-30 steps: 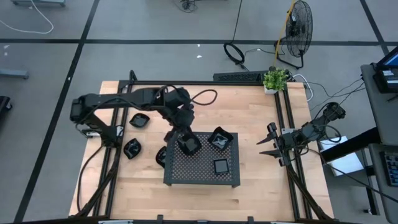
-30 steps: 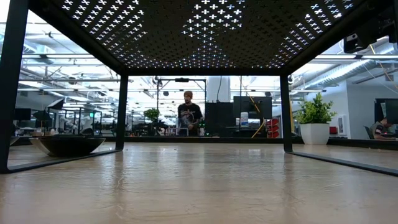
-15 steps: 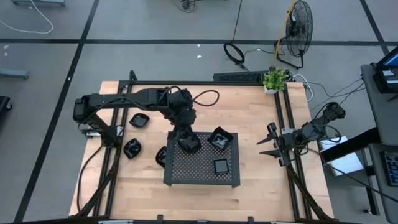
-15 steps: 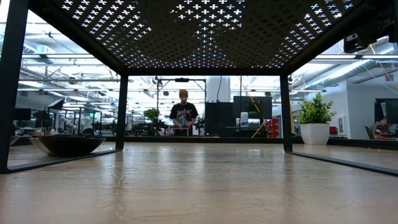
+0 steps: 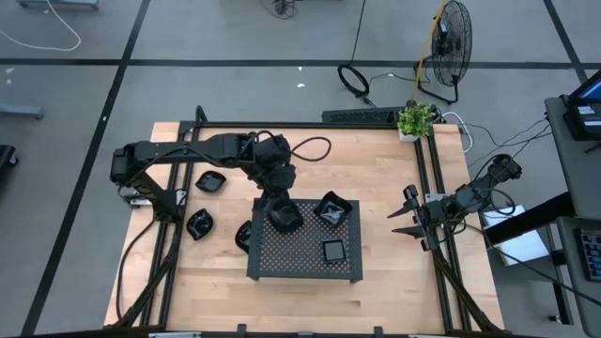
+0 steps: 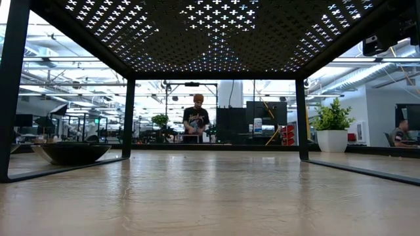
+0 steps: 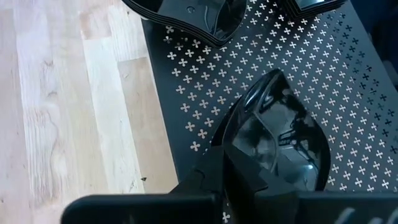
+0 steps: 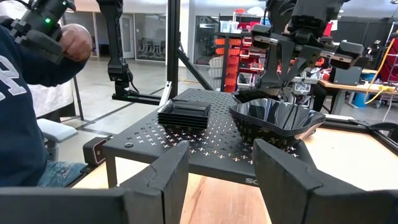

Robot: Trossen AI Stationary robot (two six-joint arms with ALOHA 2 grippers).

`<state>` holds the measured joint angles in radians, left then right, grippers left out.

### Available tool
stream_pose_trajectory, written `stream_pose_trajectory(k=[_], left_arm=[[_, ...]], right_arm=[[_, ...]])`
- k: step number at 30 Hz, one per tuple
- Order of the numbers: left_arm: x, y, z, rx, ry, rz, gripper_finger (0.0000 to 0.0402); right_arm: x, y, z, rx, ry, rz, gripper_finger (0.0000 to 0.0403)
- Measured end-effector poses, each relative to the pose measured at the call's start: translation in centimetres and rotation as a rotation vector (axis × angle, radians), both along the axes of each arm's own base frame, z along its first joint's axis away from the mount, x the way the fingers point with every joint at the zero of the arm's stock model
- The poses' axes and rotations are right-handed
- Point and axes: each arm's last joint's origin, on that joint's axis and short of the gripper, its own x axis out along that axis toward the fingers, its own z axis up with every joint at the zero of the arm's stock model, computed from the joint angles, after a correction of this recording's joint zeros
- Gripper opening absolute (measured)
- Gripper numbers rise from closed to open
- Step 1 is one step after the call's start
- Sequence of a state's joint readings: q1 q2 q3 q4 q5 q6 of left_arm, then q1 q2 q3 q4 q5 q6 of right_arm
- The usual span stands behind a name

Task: Pick & Place Mini shaped plates
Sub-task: Stack the black leaf-shaped plate on top of the black leaf-shaped plate on the shelf, then stack the black leaf-shaped plate on top of the black leaf-shaped plates on the shelf

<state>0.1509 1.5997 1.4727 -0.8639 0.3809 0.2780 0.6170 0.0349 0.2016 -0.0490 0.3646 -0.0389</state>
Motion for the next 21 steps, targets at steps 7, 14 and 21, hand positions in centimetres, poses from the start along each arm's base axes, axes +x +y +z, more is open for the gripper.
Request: stream_pose_trajectory(k=[7,14,21], left_arm=[[0.0,0.09,-0.03,0.018,0.011,0.037,0.0036],[0.0,0.1,-0.03,0.021,0.012,0.043,0.0042],[-0.59,0.29,0.6,0.076,0.02,0.137,0.0042]], right_arm=[[0.0,0.0,0.0,0.0,0.0,0.0,0.0165],[0.0,0.0,0.0,0.0,0.0,0.0,0.0165],[0.0,0.0,0.0,0.0,0.0,0.0,0.0165]])
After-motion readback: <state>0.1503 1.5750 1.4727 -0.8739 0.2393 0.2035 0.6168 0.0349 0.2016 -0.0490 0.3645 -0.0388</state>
